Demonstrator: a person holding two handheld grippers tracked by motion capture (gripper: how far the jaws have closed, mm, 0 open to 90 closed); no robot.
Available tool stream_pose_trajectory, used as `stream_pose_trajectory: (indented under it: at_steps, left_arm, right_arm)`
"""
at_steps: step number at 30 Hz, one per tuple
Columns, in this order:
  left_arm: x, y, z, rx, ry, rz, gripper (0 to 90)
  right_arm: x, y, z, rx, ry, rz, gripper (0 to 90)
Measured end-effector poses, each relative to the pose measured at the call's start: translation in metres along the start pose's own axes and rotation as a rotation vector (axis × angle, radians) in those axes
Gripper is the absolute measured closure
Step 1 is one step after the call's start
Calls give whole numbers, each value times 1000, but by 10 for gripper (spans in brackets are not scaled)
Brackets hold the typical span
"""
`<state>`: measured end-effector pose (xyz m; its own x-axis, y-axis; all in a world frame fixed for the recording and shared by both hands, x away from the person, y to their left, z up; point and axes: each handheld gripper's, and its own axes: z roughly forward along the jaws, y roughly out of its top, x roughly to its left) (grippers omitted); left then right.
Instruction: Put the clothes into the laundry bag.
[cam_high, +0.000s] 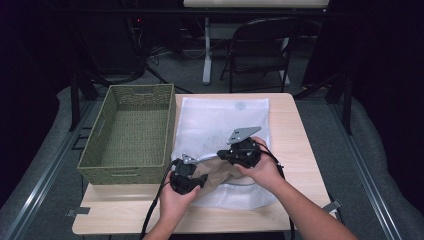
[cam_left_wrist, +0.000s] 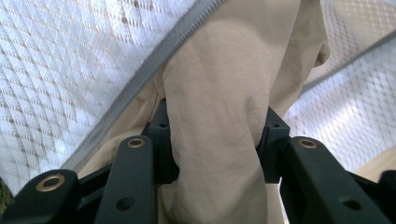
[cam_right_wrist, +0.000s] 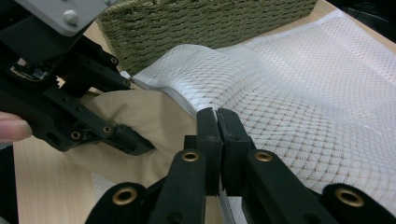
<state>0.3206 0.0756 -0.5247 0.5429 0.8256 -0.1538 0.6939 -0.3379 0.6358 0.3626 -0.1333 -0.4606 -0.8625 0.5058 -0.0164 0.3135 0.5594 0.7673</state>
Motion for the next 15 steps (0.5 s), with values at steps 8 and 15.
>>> stream_pose_trajectory:
  at_steps: [8, 15]
  left_arm:
    - [-1, 0, 10, -10, 30, 1, 599]
    - [2, -7, 20, -11, 47, 7, 551]
  right_arm:
    - [0, -1, 1, 5, 1, -1, 885]
    - [0, -3, 3, 7, 3, 5, 885]
